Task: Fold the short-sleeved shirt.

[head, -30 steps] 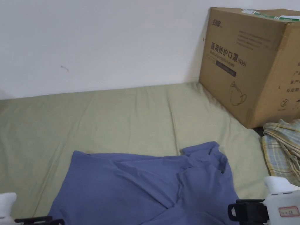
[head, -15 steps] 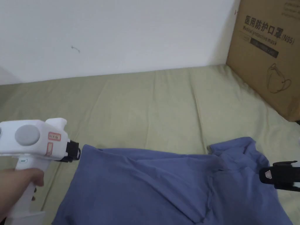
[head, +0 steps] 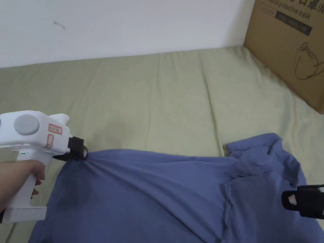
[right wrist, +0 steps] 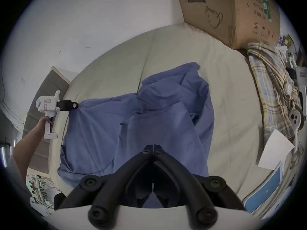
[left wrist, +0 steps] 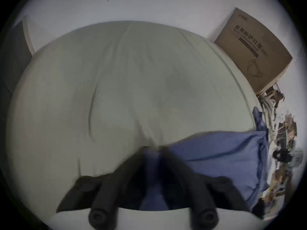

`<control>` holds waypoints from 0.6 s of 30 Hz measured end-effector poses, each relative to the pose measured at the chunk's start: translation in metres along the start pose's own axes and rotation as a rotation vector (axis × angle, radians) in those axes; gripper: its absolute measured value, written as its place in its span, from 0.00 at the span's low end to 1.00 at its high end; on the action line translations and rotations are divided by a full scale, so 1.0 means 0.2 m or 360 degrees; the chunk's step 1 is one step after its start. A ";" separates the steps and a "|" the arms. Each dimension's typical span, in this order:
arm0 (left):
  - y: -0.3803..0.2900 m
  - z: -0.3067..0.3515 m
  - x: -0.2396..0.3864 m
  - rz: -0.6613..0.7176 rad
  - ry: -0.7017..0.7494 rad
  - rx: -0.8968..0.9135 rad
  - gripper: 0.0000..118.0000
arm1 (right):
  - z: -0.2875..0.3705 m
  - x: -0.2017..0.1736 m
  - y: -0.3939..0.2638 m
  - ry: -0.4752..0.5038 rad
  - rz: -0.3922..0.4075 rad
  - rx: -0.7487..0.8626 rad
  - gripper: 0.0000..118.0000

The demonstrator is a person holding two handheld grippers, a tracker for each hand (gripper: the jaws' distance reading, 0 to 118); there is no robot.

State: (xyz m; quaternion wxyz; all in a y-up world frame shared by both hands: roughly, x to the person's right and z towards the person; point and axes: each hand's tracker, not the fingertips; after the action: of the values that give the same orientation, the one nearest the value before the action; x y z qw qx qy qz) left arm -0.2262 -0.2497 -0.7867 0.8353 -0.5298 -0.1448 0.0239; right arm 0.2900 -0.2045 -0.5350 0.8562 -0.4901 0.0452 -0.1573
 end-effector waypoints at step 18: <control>-0.15 0.37 0.01 -0.0101 -0.0021 0.0215 0.05 | -0.34 0.26 0.71 -0.0447 0.0001 0.0003 0.93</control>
State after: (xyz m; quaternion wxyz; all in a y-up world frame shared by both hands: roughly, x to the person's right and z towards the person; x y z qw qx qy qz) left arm -0.2483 -0.1972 -0.7302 0.8686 -0.4671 -0.1651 0.0105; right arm 0.3555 -0.2106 -0.6876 0.8545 -0.5066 -0.0750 -0.0870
